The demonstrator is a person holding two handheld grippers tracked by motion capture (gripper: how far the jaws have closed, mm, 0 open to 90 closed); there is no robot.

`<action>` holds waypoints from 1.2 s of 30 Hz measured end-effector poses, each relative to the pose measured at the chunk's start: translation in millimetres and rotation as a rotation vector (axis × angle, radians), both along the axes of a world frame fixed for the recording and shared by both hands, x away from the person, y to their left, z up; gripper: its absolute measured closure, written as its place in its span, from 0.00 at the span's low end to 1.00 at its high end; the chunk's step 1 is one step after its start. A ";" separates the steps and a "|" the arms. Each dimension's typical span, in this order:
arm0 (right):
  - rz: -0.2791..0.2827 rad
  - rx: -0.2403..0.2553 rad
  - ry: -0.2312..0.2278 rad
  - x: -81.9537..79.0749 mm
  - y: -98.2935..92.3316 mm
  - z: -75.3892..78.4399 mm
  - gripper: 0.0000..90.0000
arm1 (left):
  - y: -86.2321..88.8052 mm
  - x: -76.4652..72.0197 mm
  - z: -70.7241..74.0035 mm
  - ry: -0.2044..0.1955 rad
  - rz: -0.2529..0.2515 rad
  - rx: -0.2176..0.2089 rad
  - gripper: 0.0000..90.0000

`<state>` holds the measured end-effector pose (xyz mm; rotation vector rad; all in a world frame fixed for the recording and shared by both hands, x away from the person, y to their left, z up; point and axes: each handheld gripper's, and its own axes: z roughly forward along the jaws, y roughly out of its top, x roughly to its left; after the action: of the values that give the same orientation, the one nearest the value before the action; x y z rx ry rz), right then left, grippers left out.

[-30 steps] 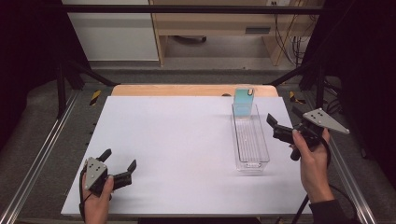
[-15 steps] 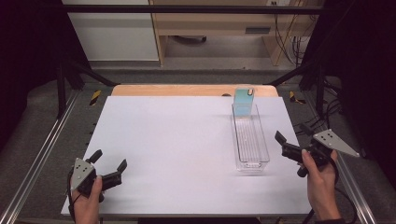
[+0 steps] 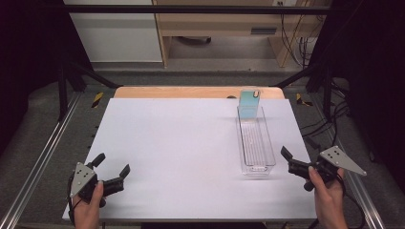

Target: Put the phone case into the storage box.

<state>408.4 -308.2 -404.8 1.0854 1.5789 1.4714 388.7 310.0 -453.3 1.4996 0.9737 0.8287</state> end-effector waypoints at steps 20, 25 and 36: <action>0.031 0.008 -0.022 -8.9 3.2 -29.7 0.05 | -9.0 -5.0 2.1 -0.024 -0.046 0.012 0.01; 0.049 0.007 -0.023 -8.4 6.1 -32.9 0.04 | -13.3 -6.1 2.2 -0.027 -0.054 0.016 0.01; 0.109 -0.016 -0.012 -8.6 17.5 -37.5 0.03 | -16.1 -7.9 2.7 -0.035 -0.057 0.017 0.01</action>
<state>399.8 -290.6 -442.2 0.9935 1.6613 1.5312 380.8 293.9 -450.6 1.5156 0.8965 0.8217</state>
